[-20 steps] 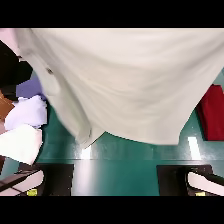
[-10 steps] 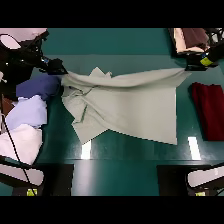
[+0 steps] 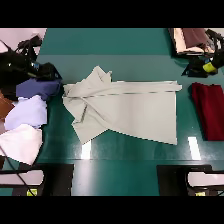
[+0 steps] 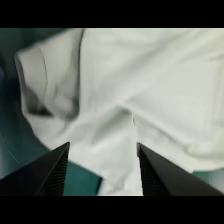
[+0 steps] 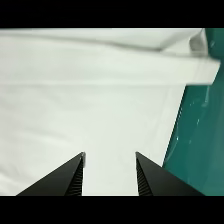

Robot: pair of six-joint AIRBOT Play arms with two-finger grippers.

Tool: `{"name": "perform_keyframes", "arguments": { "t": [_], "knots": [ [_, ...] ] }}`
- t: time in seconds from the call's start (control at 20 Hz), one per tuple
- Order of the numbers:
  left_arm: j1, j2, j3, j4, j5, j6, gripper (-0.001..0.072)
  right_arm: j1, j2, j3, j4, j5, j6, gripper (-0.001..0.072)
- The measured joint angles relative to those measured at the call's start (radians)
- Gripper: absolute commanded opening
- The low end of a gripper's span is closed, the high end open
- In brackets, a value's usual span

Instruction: Fold the shirts.

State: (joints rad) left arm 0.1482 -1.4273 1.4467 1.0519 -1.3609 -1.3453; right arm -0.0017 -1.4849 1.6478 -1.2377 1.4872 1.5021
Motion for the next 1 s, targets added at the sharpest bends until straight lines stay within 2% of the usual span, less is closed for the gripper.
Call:
{"name": "perform_keyframes", "arguments": {
  "t": [0.25,0.45,0.75,1.0],
  "knots": [
    [-0.032,0.249,-0.465,-0.031,0.109,-0.012,0.0501,-0.005,0.206,-0.309,0.035,-0.110,-0.004,0.0376],
    [-0.125,0.327,-0.709,-0.113,0.251,-0.015,0.0501,-0.005,0.294,-0.430,0.058,-0.166,-0.005,0.0377],
    [-0.256,0.351,-0.813,-0.161,0.463,-0.040,0.0501,-0.005,0.339,-0.481,0.066,-0.186,-0.005,0.0376],
    [-0.281,0.354,-0.828,-0.167,0.530,-0.060,0.0500,-0.005,0.345,-0.488,0.068,-0.186,-0.005,0.0376]
  ]
}}
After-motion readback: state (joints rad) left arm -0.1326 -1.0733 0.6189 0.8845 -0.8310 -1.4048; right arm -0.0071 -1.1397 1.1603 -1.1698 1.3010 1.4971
